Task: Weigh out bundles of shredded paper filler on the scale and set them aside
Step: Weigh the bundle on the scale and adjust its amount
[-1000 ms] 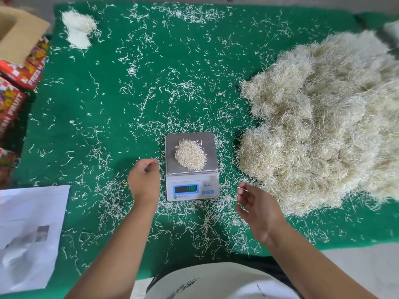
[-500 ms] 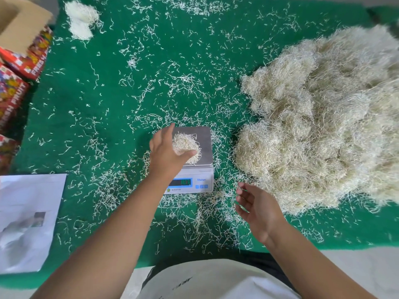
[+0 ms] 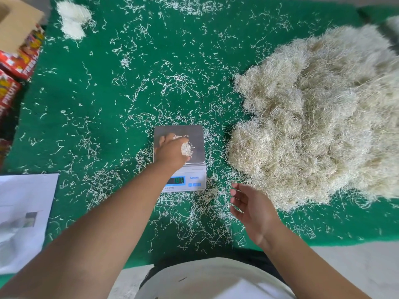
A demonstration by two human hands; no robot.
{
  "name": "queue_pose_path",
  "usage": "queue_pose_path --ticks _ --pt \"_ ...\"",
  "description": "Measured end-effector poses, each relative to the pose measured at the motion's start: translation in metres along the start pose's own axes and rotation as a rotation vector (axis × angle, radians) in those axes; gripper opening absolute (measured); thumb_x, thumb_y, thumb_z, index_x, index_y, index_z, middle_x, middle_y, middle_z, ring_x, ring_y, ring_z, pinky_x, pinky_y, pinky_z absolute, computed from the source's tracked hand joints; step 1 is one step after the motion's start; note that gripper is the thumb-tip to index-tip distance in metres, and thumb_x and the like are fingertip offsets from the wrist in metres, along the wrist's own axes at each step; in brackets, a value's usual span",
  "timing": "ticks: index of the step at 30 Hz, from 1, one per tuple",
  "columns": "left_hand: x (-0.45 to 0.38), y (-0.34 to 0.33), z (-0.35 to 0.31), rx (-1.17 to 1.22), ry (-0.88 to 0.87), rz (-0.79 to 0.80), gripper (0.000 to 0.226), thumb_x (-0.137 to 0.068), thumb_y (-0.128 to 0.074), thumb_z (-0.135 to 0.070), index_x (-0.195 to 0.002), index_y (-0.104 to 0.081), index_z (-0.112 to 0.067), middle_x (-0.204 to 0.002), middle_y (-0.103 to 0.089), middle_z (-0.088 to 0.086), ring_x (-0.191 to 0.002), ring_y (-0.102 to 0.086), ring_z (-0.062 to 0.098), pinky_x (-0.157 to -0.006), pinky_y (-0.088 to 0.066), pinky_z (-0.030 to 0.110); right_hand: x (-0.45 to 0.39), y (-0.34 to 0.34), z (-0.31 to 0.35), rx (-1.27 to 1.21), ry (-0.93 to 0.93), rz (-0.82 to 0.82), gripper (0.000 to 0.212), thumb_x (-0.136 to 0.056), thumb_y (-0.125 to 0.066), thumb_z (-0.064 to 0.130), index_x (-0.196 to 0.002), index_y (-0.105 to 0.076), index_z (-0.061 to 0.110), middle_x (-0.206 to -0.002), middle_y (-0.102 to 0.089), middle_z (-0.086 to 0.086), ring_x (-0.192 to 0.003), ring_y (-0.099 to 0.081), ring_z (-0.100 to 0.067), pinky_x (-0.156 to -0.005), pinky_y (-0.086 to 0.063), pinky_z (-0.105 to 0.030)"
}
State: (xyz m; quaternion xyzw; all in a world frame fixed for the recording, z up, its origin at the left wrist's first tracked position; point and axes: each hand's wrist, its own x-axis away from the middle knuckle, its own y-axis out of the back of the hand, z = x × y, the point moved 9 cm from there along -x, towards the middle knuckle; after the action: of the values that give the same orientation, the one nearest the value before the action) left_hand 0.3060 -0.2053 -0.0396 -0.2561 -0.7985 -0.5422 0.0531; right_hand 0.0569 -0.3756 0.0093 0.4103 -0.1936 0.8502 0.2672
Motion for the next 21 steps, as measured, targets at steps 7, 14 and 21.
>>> queue_pose_path --ticks 7,14,21 --pt "0.039 -0.03 -0.014 -0.028 -0.11 0.021 0.05 -0.093 -0.072 -0.025 -0.139 -0.054 -0.034 -0.138 -0.04 0.001 -0.133 -0.031 0.025 -0.108 -0.04 0.044 0.004 -0.003 -0.001 0.026 0.009 -0.019 0.026 -0.107 -0.052 0.022 -0.116 -0.073 0.009 -0.091 -0.071 -0.007 -0.078 -0.064 -0.018 -0.082 -0.052 -0.039" --pt "0.059 -0.033 -0.017 0.064 -0.129 -0.102 0.051 -0.09 -0.069 -0.023 -0.137 -0.051 -0.024 -0.13 -0.048 0.003 -0.128 -0.041 0.025 -0.104 -0.047 0.041 0.008 -0.017 -0.004 0.055 -0.003 -0.037 0.028 -0.108 -0.05 0.021 -0.12 -0.072 0.008 -0.09 -0.071 -0.005 -0.082 -0.062 -0.02 -0.083 -0.05 -0.039" --pt "0.011 0.005 0.009 -0.012 0.25 -0.077 0.09 -0.094 -0.061 -0.046 -0.161 -0.018 -0.005 -0.148 -0.05 0.021 -0.136 -0.046 0.037 -0.097 -0.052 0.041 0.017 -0.017 -0.014 0.057 -0.028 -0.026 0.029 -0.107 -0.053 0.021 -0.122 -0.07 0.004 -0.09 -0.07 -0.008 -0.081 -0.063 -0.021 -0.083 -0.05 -0.038"
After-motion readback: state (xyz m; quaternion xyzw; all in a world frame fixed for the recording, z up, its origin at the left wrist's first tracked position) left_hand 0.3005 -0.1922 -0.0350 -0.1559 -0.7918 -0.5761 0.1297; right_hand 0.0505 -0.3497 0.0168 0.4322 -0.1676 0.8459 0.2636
